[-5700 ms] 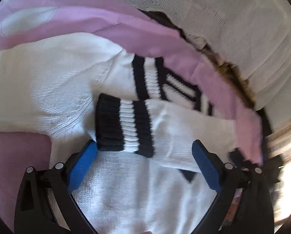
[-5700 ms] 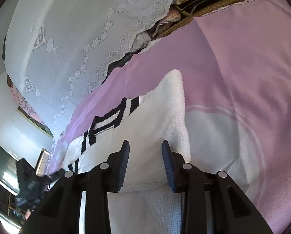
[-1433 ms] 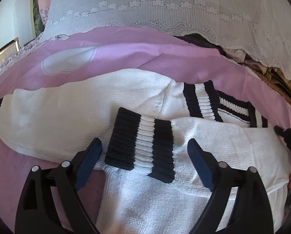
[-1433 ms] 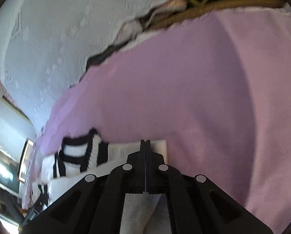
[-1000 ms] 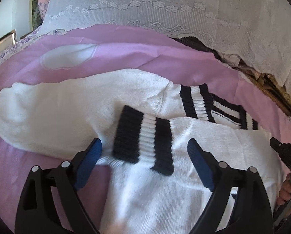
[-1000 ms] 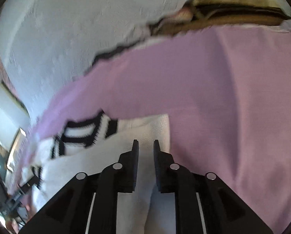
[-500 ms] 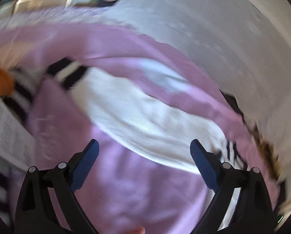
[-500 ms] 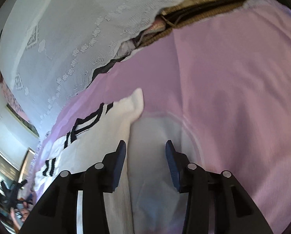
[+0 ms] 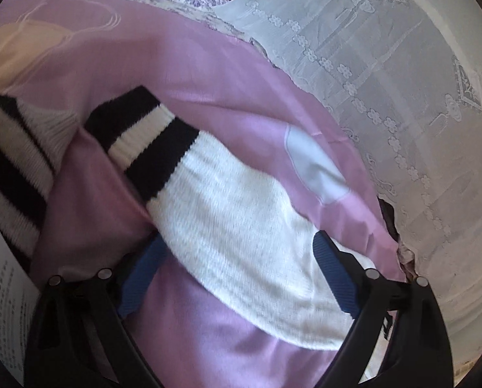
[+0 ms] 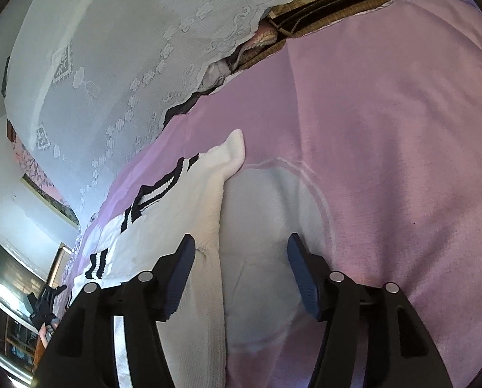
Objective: Fold small clothes
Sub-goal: 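Lift the sleeve with the left gripper and fold it across the sweater body, then carry the striped cuff with the left gripper and lay it on the sweater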
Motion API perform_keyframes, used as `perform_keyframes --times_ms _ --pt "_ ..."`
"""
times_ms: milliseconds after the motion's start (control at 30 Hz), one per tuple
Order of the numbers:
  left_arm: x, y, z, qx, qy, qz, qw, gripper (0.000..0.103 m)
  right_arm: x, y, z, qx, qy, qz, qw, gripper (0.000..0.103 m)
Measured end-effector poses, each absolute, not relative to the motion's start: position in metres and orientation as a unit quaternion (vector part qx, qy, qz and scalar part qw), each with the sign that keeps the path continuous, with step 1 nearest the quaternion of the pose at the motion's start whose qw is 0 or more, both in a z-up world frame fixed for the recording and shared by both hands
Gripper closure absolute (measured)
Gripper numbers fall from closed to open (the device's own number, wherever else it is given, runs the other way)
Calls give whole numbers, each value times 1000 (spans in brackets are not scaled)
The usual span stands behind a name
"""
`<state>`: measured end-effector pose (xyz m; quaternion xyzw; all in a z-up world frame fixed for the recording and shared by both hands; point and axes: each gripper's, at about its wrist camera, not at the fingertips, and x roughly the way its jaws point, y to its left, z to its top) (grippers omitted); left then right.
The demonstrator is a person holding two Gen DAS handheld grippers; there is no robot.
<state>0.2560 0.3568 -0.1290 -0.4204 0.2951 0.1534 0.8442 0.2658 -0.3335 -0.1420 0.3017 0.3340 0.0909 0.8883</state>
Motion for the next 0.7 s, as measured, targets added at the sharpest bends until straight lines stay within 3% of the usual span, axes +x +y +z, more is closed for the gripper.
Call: perform_keyframes --times_ms 67,167,200,233,367,433,500,700 --pt "255 357 -127 -413 292 165 846 19 267 -332 -142 299 335 91 889 41" --pt "256 365 -127 -416 283 180 845 46 267 -332 -142 299 335 91 889 40" --pt "258 367 -128 -418 284 180 844 62 267 -332 -142 298 335 91 889 40" --pt "258 368 -128 -417 286 182 843 68 267 -332 -142 298 336 91 889 40" --pt "259 364 -127 -401 290 183 849 72 268 -330 -142 294 338 91 890 38" --pt "256 365 -127 -406 288 179 849 86 268 -329 -142 292 338 91 890 38" --pt "253 363 -125 -403 289 178 850 90 268 -329 -142 292 338 91 890 38" --pt "251 315 -88 -279 273 175 904 92 270 -326 -141 285 341 93 891 34"
